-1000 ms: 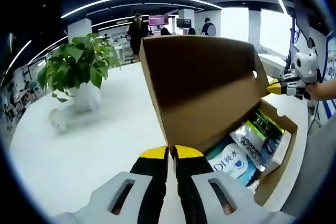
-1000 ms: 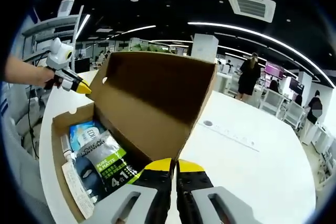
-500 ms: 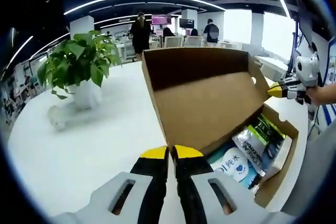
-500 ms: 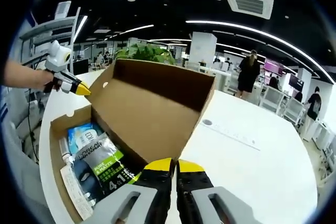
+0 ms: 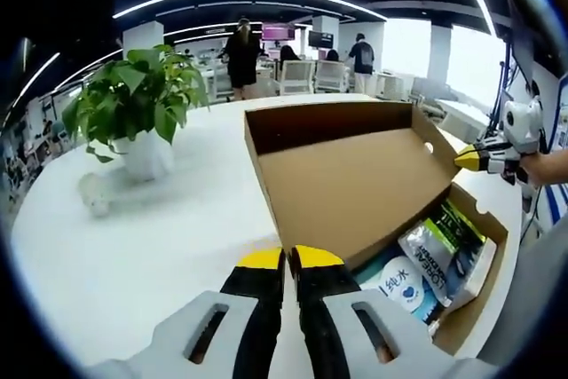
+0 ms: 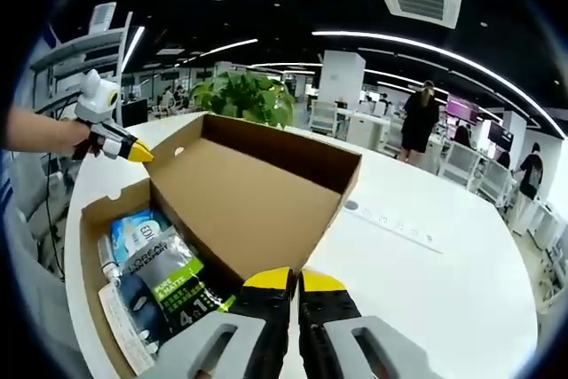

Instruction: Operate the shoe box by opening the lid, removing the specified soft item, and placing it in the target area until the item is outside and the box remains undamaged.

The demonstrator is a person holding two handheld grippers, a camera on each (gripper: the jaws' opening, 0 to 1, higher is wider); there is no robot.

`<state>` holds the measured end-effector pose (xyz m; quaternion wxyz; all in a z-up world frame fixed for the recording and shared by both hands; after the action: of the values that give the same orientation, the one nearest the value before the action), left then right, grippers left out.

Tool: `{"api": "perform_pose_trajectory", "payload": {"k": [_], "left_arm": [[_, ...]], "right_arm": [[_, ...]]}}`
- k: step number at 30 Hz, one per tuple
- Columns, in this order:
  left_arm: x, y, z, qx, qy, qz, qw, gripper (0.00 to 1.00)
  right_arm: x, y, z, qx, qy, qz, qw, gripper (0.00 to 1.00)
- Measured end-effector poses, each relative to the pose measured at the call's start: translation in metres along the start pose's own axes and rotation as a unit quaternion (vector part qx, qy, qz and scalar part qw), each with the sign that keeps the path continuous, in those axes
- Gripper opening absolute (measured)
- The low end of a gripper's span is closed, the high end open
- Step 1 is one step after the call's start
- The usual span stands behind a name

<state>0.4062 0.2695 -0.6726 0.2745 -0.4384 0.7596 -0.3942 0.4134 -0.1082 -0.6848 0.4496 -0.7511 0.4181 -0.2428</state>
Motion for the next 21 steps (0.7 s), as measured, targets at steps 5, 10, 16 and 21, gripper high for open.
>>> {"api": "perform_pose_trajectory", "payload": {"k": [5,10,16,21], "left_arm": [[0.000,-0.001,0.003,-0.003,-0.001,-0.001,1.0000,0.02],[0.000,-0.002,0.007,-0.007,-0.001,-0.004,1.0000,0.02],[-0.003,-0.002,0.011,-0.008,-0.001,-0.009,0.9999,0.02],[-0.004,-0.002,0.015,-0.010,-0.001,-0.017,0.9998,0.02]], "right_arm": [[0.002,-0.001,0.003,-0.005,0.000,-0.003,1.0000,0.00],[0.004,-0.002,0.007,-0.010,0.000,-0.002,1.0000,0.00],[0.006,-0.002,0.009,-0.016,-0.001,-0.002,0.9999,0.00],[0.008,-0.002,0.013,-0.024,-0.002,0.003,0.9997,0.00]]}}
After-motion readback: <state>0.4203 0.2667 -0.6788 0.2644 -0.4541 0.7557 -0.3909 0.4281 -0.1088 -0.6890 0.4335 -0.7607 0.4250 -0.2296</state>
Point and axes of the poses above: the point that each gripper's makers call its tool centre point, and the gripper's own axes: z roughly forward along the fingers, x roughly to its right, y roughly out of its underside, the point moved 10 cm from there along -z, roughly backward along the fingers, and after that the axes turned 8 degrees about z, right-handed, at the moved point
